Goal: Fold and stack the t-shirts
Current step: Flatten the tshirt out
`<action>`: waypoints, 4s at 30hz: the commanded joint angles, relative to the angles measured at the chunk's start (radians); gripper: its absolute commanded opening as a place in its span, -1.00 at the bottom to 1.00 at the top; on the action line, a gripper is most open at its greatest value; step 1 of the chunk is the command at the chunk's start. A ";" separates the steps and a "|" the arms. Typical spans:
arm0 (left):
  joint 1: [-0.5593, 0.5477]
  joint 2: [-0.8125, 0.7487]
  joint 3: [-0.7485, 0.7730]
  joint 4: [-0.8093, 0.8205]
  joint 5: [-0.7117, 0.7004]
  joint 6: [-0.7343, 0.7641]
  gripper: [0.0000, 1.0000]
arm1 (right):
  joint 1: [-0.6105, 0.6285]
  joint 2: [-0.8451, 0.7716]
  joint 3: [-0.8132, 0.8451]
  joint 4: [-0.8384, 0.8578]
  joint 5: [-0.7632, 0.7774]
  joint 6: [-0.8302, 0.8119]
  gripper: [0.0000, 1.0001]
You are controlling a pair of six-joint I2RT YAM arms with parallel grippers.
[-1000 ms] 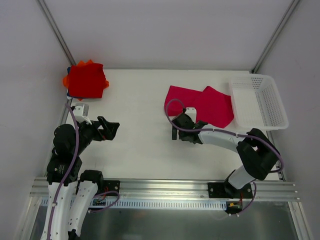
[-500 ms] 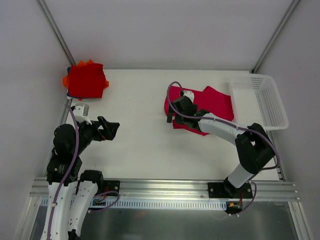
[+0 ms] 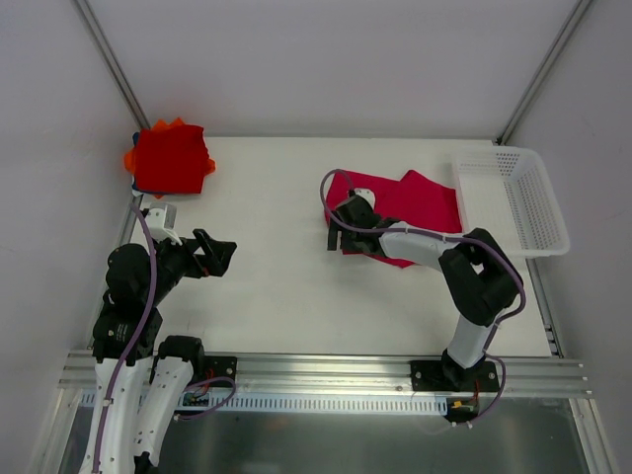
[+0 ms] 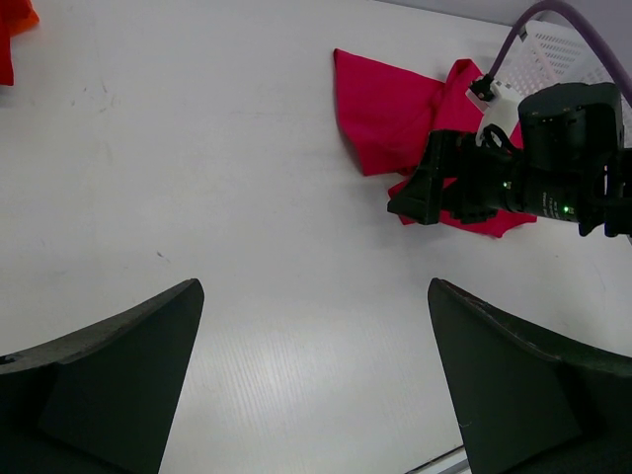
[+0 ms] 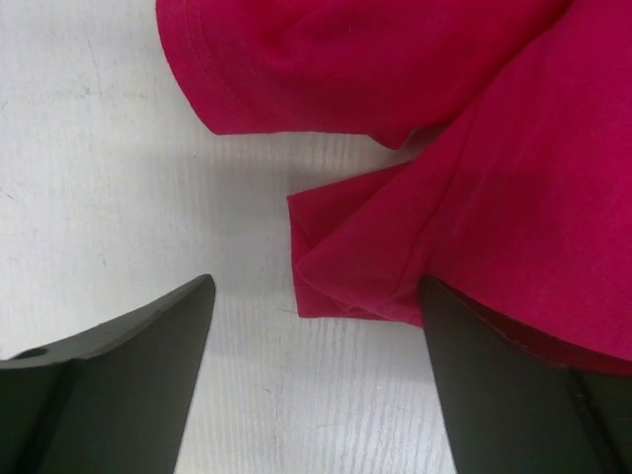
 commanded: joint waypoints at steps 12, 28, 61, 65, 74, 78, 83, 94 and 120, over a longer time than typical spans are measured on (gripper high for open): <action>0.007 0.003 0.005 0.036 0.034 0.019 0.98 | -0.022 0.050 -0.013 0.063 -0.071 0.019 -0.99; 0.009 -0.004 0.004 0.040 0.035 0.016 0.98 | 0.136 -0.234 0.365 -0.407 0.069 -0.129 -0.99; 0.007 -0.011 0.001 0.045 0.046 0.016 0.98 | 0.425 -0.962 0.169 -1.095 0.718 0.257 -0.99; 0.009 -0.005 -0.003 0.051 0.066 0.016 0.98 | 0.425 -0.935 0.149 -1.111 0.724 0.294 -0.99; -0.155 0.308 0.022 0.097 0.282 -0.124 0.98 | 0.425 -1.009 0.063 -1.109 0.767 0.357 -0.99; -0.429 0.471 0.033 0.112 0.074 -0.147 0.98 | 0.420 -1.006 0.042 -1.108 0.767 0.372 -0.99; -0.806 0.762 0.059 0.112 -0.187 -0.159 0.98 | 0.418 -1.004 0.030 -1.111 0.751 0.366 -0.99; -0.870 0.957 -0.081 0.289 -0.305 -0.141 0.95 | 0.418 -1.101 -0.029 -1.109 0.722 0.377 -0.99; -0.838 1.048 -0.171 0.549 -0.259 -0.086 0.85 | 0.418 -1.032 -0.059 -1.068 0.698 0.377 -0.99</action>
